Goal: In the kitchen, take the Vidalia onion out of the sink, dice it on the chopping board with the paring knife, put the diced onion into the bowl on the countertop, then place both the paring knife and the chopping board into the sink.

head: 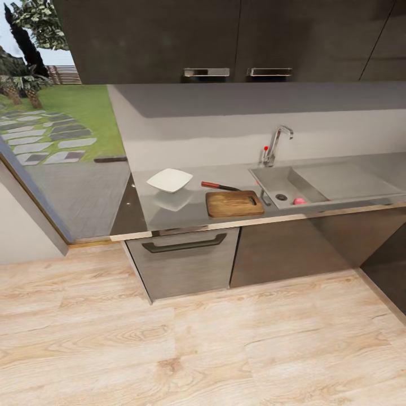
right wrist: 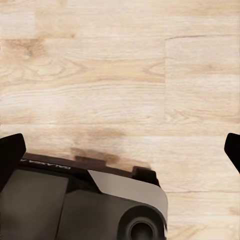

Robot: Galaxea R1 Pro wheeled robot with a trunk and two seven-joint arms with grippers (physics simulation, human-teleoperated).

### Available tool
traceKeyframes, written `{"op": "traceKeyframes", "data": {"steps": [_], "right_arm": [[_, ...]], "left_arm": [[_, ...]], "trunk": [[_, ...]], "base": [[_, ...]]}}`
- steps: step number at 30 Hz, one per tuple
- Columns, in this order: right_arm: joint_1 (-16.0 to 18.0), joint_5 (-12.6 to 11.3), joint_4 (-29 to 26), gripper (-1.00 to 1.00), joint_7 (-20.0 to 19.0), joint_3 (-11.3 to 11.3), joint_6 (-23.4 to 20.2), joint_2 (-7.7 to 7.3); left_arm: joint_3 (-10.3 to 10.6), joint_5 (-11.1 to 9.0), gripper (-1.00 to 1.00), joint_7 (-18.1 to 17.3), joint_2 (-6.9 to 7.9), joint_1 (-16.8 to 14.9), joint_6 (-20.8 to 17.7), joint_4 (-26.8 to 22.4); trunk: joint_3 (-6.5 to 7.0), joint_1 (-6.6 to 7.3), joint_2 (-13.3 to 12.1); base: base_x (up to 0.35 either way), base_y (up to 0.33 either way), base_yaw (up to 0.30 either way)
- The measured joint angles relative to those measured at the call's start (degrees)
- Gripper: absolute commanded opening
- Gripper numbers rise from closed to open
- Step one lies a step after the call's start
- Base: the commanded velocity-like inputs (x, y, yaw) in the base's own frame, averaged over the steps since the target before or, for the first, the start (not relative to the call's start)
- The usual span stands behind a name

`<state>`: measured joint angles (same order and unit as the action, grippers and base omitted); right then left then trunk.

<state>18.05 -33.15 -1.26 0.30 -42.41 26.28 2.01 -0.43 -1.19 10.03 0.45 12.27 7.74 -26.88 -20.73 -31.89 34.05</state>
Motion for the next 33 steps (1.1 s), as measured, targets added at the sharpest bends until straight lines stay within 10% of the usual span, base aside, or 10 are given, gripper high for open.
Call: {"op": "traceKeyframes", "data": {"steps": [17, 22, 24, 25, 33], "right_arm": [[-0.07, 0.82, 0.02, 1.0, 0.0, 1.0, 0.0, 1.09], [-0.07, 9.16, 0.1, 1.0, 0.01, 10.38, 0.03, 0.7], [-0.07, 16.1, 0.11, 1.0, 0.0, 17.2, 0.12, 0.61], [-0.07, 24.7, 0.12, 1.0, -0.01, 26.24, 0.22, 0.54], [-0.08, 29.55, 0.03, 1.0, 0.01, 31.76, -0.08, 0.59]], "left_arm": [[0.0, 0.0, 1.0, 0.0, 0.0, 0.0, 0.0, 0.42], [0.0, 0.0, 1.0, 0.0, 0.0, 0.0, 0.0, 0.42], [0.0, 0.0, 1.0, 0.0, 0.0, 0.0, 0.0, 0.42], [0.0, 0.0, 1.0, 0.0, 0.0, 0.0, 0.0, 0.42], [0.01, 0.0, 1.0, 0.0, 0.0, 0.0, 0.0, 0.43]], "trunk": [[0.0, 0.0, 0.0], [0.0, 0.0, 0.0], [0.0, 0.0, 0.0], [0.0, 0.0, 0.0], [0.0, 0.0, 0.0]], "base": [[0.0, 0.0, 0.0], [0.0, 0.0, 0.0], [0.0, 0.0, 0.0], [0.0, 0.0, 0.0], [0.0, 0.0, 0.0]]}}
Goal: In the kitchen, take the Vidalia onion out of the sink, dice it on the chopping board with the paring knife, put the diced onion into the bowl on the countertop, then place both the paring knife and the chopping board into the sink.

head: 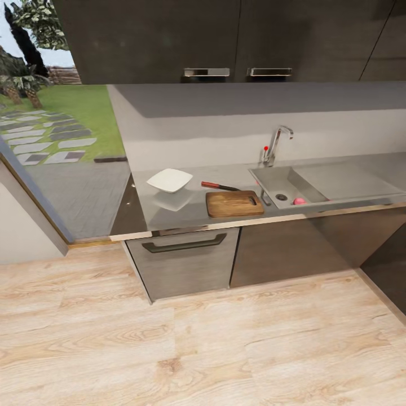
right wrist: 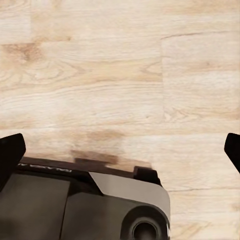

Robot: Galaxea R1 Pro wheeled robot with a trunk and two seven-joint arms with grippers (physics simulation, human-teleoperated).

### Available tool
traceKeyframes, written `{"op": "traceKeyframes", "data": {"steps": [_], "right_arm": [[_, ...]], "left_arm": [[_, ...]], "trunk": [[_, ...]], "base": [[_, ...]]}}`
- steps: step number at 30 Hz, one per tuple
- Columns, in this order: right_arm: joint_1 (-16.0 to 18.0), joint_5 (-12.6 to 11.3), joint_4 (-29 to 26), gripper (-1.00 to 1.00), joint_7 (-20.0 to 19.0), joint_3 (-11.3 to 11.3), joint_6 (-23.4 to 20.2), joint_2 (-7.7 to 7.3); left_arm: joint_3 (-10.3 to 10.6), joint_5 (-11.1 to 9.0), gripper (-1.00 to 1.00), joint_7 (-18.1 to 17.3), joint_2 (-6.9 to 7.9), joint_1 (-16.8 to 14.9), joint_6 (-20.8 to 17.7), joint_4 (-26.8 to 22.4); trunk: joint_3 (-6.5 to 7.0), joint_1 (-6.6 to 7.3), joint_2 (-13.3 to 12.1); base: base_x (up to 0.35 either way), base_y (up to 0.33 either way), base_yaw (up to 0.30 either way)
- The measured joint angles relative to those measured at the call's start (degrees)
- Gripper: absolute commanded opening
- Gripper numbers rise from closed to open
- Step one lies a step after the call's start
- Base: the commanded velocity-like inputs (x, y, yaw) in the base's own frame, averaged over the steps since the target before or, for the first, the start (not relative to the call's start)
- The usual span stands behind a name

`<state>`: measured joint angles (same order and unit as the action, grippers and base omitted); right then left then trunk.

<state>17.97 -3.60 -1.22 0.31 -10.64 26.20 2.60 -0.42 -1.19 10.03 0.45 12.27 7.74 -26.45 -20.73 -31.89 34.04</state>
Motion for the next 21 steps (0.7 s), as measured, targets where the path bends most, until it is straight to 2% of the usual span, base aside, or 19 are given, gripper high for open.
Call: {"op": "traceKeyframes", "data": {"steps": [21], "right_arm": [[0.0, 0.18, -0.01, 1.0, 0.01, 0.23, -0.03, 0.03]], "left_arm": [[0.0, 0.0, 1.0, 0.0, 0.0, 0.02, 0.0, 0.52]], "trunk": [[0.0, 0.0, 0.0]], "base": [[0.0, 0.0, 0.0]]}}
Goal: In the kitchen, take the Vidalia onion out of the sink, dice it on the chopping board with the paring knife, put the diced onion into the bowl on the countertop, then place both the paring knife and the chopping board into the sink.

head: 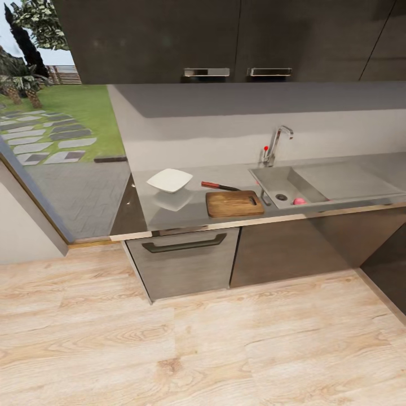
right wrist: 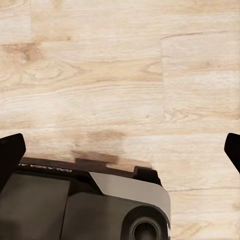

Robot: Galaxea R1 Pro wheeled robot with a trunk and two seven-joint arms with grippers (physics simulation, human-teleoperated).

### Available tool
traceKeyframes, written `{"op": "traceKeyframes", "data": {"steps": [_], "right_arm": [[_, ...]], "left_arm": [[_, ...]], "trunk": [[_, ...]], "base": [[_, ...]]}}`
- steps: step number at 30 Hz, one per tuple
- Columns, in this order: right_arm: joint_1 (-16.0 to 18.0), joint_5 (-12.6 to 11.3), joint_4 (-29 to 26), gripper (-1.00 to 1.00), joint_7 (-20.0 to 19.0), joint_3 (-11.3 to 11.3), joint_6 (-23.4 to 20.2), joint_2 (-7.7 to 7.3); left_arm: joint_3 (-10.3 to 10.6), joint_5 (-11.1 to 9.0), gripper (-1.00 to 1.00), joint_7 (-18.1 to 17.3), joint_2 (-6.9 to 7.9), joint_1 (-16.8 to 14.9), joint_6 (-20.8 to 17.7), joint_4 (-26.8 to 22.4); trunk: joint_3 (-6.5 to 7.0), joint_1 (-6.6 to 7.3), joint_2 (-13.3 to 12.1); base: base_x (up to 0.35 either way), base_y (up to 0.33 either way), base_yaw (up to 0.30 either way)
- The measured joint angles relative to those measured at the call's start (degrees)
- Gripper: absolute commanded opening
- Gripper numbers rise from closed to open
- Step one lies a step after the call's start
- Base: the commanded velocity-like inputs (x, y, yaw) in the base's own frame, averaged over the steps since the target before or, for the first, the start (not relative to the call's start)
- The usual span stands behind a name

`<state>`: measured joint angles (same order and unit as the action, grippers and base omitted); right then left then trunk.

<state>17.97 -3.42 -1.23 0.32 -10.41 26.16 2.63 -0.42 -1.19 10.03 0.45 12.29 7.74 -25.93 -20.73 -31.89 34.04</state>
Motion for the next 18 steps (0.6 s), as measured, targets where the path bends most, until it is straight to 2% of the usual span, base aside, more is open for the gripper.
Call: {"op": "traceKeyframes", "data": {"steps": [10, 18], "right_arm": [[0.0, 0.0, 0.0, 1.0, -0.04, -0.02, 0.0, 0.03], [0.0, -0.16, -0.09, 1.0, -0.23, 0.0, 0.08, 1.03]], "left_arm": [[0.0, 0.0, 1.0, 0.0, -0.07, -0.02, 0.0, 0.23], [0.0, 0.04, 1.0, 0.0, -0.17, -0.01, 0.0, 0.19]], "trunk": [[0.0, 0.0, 0.0], [0.0, 0.0, 0.0]], "base": [[0.0, 0.0, 0.0], [0.0, 0.0, 0.0]]}}
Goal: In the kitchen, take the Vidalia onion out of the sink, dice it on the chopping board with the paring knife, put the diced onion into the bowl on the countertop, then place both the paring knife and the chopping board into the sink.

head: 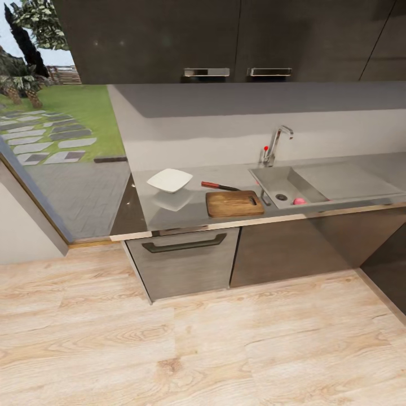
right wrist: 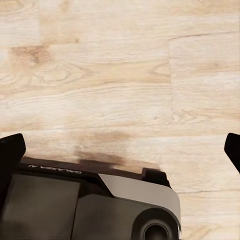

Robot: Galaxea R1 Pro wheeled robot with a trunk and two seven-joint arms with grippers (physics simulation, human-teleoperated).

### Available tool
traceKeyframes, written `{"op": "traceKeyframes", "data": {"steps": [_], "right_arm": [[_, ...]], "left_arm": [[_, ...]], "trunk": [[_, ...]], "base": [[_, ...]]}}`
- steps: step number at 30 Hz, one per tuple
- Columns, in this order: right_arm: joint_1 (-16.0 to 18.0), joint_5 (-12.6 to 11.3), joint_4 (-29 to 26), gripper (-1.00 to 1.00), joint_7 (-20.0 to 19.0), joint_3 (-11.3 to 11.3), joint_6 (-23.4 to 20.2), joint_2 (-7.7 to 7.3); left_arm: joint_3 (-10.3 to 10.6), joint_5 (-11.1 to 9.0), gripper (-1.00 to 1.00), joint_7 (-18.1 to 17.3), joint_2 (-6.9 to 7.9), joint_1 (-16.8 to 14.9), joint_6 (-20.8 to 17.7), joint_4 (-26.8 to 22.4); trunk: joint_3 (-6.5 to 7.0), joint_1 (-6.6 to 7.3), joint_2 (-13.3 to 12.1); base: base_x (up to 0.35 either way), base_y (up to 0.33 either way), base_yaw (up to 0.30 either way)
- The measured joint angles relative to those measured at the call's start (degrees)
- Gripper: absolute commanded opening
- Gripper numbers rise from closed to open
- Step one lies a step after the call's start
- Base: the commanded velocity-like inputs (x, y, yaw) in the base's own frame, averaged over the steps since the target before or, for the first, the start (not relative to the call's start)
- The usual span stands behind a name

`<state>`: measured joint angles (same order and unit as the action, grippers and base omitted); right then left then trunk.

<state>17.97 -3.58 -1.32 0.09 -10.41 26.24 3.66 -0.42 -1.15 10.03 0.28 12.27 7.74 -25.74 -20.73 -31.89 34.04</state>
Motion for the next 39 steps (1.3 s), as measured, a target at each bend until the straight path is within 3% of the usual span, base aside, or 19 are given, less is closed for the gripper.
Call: {"op": "traceKeyframes", "data": {"steps": [13, 20, 39], "right_arm": [[0.0, -0.02, -0.07, 1.0, -0.16, 0.04, 0.26, 0.55], [0.01, -0.09, -0.06, 1.0, -0.17, 0.09, 0.47, 0.5], [0.01, -0.07, -0.06, 1.0, -0.09, 0.18, 0.42, 0.4]], "left_arm": [[0.09, -0.17, 1.0, -0.26, -0.14, 0.0, 0.0, 0.35], [0.05, -0.25, 1.0, -0.34, -0.69, -0.01, 0.01, 2.73], [-0.15, -0.28, 1.0, -0.42, -0.69, -0.02, 0.03, 3.09]], "trunk": [[0.0, 0.0, 0.0], [0.0, 0.0, 0.0], [0.0, 0.0, 0.0]], "base": [[0.0, -0.002, 0.0], [0.0, -0.262, 0.0], [0.0, -0.306, 0.0]]}}
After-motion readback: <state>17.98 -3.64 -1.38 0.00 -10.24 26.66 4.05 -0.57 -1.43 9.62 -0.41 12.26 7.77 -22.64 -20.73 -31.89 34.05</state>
